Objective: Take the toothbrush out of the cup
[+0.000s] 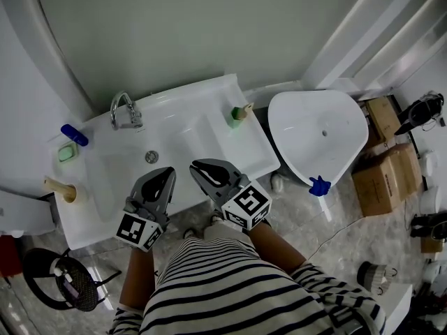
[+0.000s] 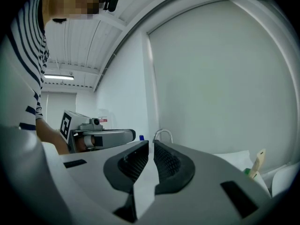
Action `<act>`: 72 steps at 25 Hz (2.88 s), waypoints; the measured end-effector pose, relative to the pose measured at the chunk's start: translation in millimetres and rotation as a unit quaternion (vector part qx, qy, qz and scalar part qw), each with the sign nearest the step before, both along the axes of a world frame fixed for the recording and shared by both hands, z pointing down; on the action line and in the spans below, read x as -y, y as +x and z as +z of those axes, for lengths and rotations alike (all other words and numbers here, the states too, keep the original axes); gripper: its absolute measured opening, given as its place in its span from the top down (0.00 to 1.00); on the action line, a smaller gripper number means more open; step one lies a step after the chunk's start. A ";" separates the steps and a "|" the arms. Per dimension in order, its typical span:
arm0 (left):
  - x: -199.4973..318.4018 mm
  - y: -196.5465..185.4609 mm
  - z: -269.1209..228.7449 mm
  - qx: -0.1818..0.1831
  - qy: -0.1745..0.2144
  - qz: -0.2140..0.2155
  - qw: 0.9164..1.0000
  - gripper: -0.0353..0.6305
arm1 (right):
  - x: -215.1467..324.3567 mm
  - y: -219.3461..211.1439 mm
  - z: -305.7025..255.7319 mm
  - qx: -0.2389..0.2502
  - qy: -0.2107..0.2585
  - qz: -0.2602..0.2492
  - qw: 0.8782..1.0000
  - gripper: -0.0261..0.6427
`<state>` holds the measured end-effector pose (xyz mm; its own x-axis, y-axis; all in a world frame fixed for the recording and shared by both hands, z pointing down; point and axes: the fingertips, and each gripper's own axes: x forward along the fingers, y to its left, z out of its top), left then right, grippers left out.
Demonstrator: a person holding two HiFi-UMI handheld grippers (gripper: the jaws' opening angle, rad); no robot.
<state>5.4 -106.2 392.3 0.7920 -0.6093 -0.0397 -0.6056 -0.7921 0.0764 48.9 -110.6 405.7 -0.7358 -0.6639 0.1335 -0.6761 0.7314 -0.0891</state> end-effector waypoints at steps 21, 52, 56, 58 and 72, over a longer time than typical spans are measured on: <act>17.9 56.5 14.5 -0.005 -0.015 0.023 1.000 0.94 | 10.5 71.2 14.3 -0.024 -0.015 0.025 0.999 0.95; 97.8 203.2 52.5 0.039 -0.053 -0.036 0.997 0.94 | 132.2 245.0 85.0 -0.062 -0.071 0.017 0.995 0.81; 100.6 208.7 57.9 0.044 -0.057 -0.037 0.997 0.94 | 144.3 251.7 99.1 -0.074 -0.077 0.019 0.994 0.79; 102.2 210.1 60.2 0.045 -0.060 -0.040 0.996 0.94 | 150.5 253.1 105.3 -0.080 -0.079 0.017 0.994 0.77; 105.6 210.9 71.2 0.058 -0.077 -0.050 0.994 0.94 | 187.2 251.3 149.9 -0.120 -0.101 0.023 0.987 0.72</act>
